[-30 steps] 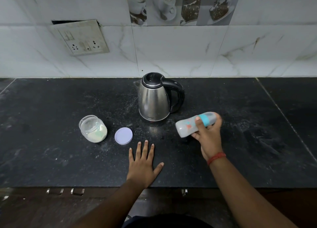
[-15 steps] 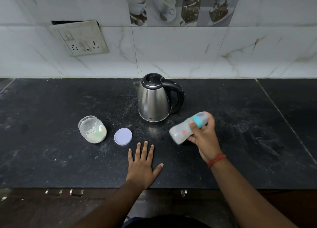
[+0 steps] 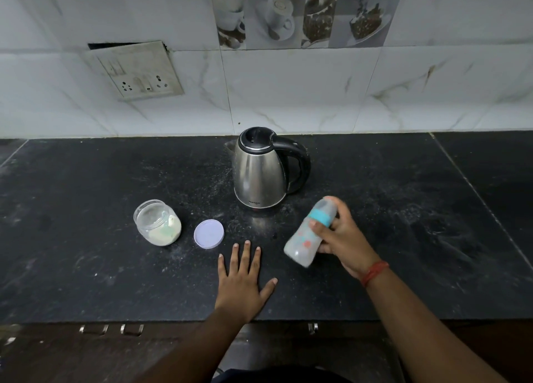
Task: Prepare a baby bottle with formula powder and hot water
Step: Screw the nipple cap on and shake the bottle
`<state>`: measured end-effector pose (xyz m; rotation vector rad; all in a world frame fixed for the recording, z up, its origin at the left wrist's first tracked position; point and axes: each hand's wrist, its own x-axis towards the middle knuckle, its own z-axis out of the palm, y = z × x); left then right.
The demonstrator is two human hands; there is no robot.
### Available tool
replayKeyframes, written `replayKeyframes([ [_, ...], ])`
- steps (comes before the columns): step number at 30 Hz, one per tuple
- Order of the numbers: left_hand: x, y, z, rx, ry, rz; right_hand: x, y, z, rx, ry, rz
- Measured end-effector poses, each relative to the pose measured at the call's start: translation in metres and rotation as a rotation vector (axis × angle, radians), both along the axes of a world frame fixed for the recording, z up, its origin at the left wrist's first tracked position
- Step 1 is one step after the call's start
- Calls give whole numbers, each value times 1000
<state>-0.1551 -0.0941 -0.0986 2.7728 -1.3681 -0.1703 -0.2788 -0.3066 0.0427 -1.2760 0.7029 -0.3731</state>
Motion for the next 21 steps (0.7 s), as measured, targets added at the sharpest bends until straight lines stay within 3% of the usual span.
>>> replayKeyframes([
  [1, 1, 1, 0, 1, 2, 0, 0, 1, -1, -18, 23, 46],
  [5, 0, -1, 1, 5, 0, 2, -3, -2, -1, 28, -67, -122],
  [8, 0, 1, 1, 5, 5, 0, -2, 0, 0, -61, 38, 46],
  [12, -1, -1, 2, 4, 2, 3, 0, -3, -1, -30, -38, -156],
  [15, 1, 1, 0, 4, 1, 0, 1, 0, -1, -77, 57, 17],
  [19, 0, -1, 1, 5, 1, 3, -4, -2, -3, -13, -22, -198],
  [21, 0, 0, -1, 4, -2, 1, -5, 1, -5, -54, 48, -26],
])
